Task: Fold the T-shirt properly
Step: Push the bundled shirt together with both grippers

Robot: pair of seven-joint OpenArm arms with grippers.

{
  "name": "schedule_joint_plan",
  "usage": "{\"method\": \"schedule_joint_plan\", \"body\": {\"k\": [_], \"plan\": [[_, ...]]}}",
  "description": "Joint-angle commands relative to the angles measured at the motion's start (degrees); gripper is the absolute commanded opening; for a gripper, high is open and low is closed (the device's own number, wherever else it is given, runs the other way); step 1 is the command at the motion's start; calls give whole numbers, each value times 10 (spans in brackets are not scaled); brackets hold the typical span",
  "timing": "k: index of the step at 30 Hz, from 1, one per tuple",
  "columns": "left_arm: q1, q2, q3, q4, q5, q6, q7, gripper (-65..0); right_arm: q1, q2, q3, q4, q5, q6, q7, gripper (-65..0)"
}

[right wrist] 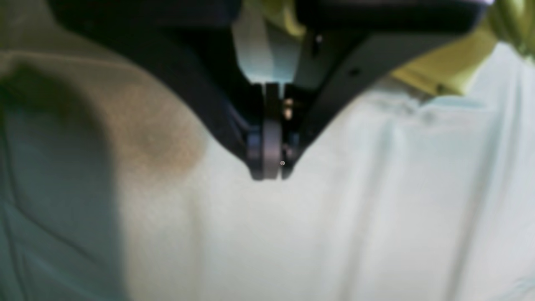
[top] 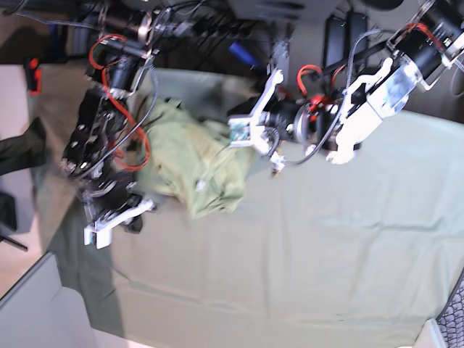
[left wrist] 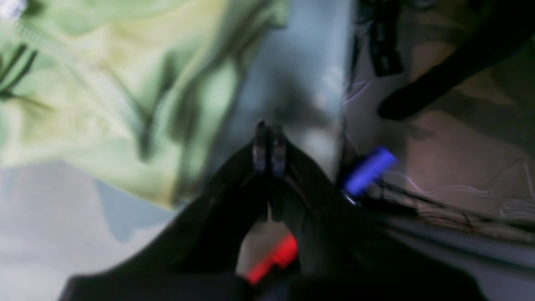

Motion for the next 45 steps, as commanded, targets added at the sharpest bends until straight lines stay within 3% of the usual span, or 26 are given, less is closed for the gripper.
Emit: {"method": "schedule_joint_plan", "body": {"k": [1,9,12,17,21,28,34,40,45], "plan": [[-11,11,-3,-2,-3,2,-19,-650,22,9,1,-4,6,24,14,-650],[-14,58,-3,-94,35,15,-41,-650,44,10,-22,-76,6,24,14,-650],[-14,61,-3,-115,44,15,-56,-650,42,11,-46,-79,3,25,3,-650],[-17,61,-3,-167,116,16,-116,-650,42,26,-85,-79,7,25,-24,-650],[-40,61,-3,-223,120,21,-122,-650,42,42,-93,-77,12,24,-26,-650],[-99,59,-4,-275,134,33,-127,-650,39,76,-93,-62,114,25,-116,-650],[-164,41,-12,-325,144,46,-145,-650,-1,86,-92,-24,154,25,-124,-650],[-224,31,-12,-368,144,61,-178,-650,-57,84,-93,19,211,25,-128,-650],[-250,31,-12,-389,144,95,-182,-650,-103,54,-93,71,217,25,-142,-650]]}}
